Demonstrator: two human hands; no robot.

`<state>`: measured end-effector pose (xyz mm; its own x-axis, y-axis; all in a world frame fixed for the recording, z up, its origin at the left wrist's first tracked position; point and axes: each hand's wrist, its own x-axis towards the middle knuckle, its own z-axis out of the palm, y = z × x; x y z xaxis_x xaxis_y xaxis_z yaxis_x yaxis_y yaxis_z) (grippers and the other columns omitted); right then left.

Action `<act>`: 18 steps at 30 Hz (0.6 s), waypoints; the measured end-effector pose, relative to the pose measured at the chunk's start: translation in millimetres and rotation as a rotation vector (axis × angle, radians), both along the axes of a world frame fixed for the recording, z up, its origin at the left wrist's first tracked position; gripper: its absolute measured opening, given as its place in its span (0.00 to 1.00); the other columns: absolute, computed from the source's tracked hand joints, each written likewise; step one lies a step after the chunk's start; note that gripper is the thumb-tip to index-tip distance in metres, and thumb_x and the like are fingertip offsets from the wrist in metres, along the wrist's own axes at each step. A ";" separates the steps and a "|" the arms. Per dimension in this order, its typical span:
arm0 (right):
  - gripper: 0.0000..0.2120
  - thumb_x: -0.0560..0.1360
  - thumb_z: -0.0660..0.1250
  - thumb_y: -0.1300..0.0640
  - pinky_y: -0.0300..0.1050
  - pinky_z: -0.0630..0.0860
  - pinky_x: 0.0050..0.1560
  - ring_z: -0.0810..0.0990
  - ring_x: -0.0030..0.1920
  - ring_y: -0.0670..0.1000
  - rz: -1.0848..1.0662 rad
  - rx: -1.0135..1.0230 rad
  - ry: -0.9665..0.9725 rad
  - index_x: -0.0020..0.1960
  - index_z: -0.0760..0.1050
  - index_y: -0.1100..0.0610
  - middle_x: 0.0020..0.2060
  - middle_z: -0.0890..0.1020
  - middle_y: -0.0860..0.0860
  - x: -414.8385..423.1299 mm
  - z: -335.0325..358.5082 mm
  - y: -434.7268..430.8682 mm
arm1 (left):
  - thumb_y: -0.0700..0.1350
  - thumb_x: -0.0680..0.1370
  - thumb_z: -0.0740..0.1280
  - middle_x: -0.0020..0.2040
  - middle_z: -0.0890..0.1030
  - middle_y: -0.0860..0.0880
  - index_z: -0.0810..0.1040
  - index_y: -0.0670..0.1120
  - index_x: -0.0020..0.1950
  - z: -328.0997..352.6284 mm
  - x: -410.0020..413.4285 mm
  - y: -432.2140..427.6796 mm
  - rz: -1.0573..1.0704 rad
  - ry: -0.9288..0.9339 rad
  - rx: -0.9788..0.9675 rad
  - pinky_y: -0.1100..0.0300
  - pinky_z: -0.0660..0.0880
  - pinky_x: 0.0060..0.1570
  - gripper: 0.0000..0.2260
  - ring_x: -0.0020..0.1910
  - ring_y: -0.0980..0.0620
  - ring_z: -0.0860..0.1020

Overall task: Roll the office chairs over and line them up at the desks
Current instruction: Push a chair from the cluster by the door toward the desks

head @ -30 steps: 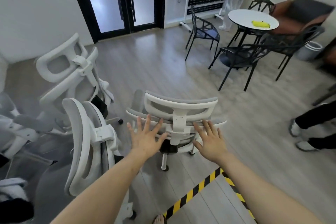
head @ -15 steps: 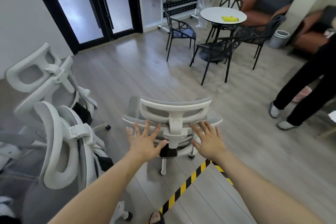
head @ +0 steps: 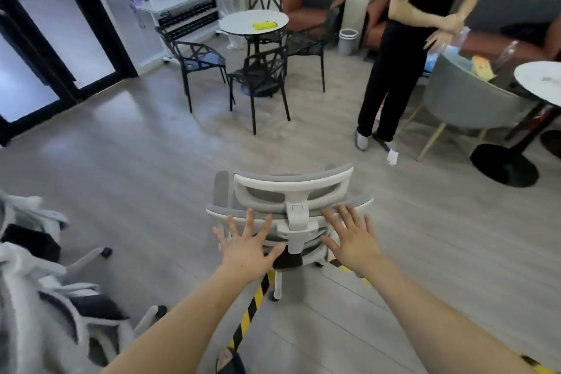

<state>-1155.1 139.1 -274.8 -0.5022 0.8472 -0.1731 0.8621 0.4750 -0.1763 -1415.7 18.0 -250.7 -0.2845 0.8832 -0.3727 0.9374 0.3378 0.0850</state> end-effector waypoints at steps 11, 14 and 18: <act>0.33 0.81 0.45 0.30 0.62 0.39 0.80 0.33 0.81 0.52 -0.462 -0.002 0.049 0.81 0.35 0.35 0.83 0.41 0.48 250.1 -6.4 -57.9 | 0.78 0.76 0.42 0.82 0.29 0.53 0.31 0.72 0.78 5.6 224.4 74.9 -0.452 -0.004 -0.044 0.21 0.33 0.70 0.35 0.80 0.32 0.32; 0.33 0.81 0.45 0.29 0.63 0.39 0.80 0.32 0.81 0.51 -0.613 0.005 0.054 0.80 0.34 0.34 0.83 0.40 0.47 308.8 -8.5 -81.0 | 0.79 0.75 0.40 0.82 0.28 0.52 0.29 0.72 0.77 2.0 286.1 97.1 -0.599 0.000 -0.050 0.21 0.36 0.71 0.34 0.80 0.33 0.32; 0.34 0.80 0.44 0.28 0.65 0.39 0.79 0.33 0.81 0.52 -0.801 -0.006 0.052 0.79 0.33 0.33 0.83 0.40 0.47 382.4 -10.8 -105.0 | 0.80 0.74 0.39 0.81 0.27 0.54 0.28 0.73 0.76 1.5 375.3 130.0 -0.781 0.005 -0.067 0.21 0.38 0.71 0.34 0.81 0.35 0.32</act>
<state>-772.7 34.1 -285.6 0.2508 0.9527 -0.1718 0.9310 -0.2860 -0.2266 -1040.4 148.0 -249.2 0.4079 0.8041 -0.4325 0.9060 -0.4152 0.0825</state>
